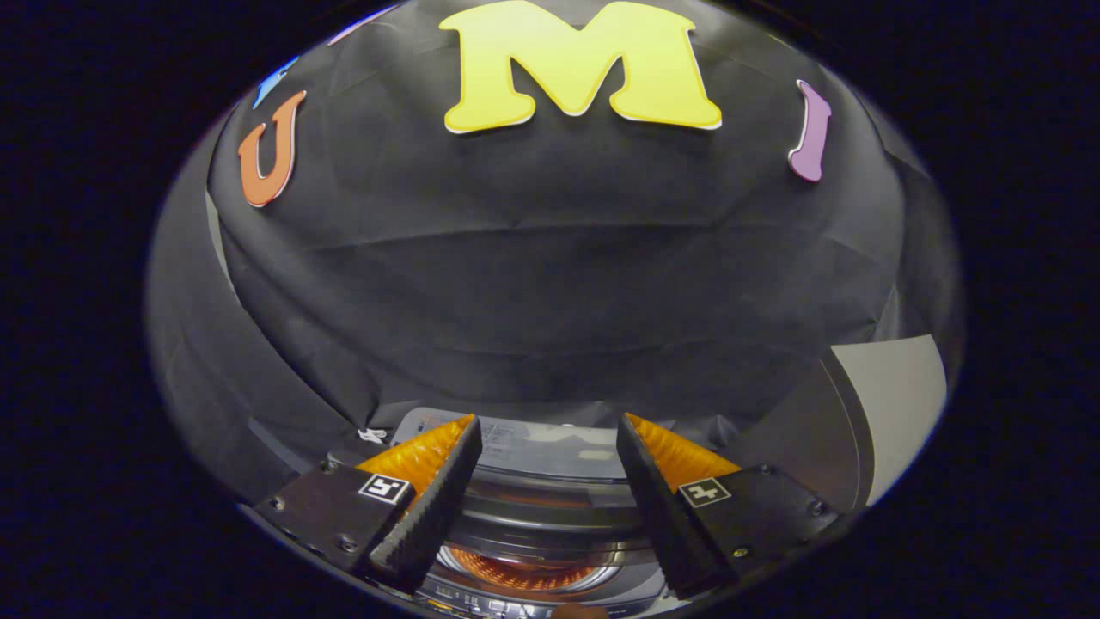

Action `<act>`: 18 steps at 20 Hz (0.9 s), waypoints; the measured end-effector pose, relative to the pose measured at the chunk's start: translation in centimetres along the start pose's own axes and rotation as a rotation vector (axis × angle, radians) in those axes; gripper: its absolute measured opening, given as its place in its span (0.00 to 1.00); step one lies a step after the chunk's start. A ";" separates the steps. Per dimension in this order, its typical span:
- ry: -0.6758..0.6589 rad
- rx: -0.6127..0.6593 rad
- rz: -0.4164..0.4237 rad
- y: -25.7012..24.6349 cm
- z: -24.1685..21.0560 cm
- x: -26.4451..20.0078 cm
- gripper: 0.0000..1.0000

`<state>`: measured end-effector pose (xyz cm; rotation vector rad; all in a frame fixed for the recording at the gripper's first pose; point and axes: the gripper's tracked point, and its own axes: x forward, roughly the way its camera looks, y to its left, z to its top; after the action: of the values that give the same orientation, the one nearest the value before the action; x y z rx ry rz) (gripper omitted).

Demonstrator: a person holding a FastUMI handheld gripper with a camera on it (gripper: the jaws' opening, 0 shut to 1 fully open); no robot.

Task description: Put the clothes into the washing machine and then close the washing machine lid.

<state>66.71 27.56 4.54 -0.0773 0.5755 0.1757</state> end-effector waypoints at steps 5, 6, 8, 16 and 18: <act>0.019 0.012 0.014 0.0 -0.1 0.1 0.99; 0.021 0.016 0.014 0.0 0.0 0.1 0.98; 0.033 0.024 0.019 0.1 -0.3 0.1 0.99; 0.161 0.056 0.027 0.1 -7.8 0.7 0.94; 0.184 0.053 0.029 0.1 -8.8 1.2 0.94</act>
<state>62.97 26.71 -3.44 -0.0340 0.7645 0.1825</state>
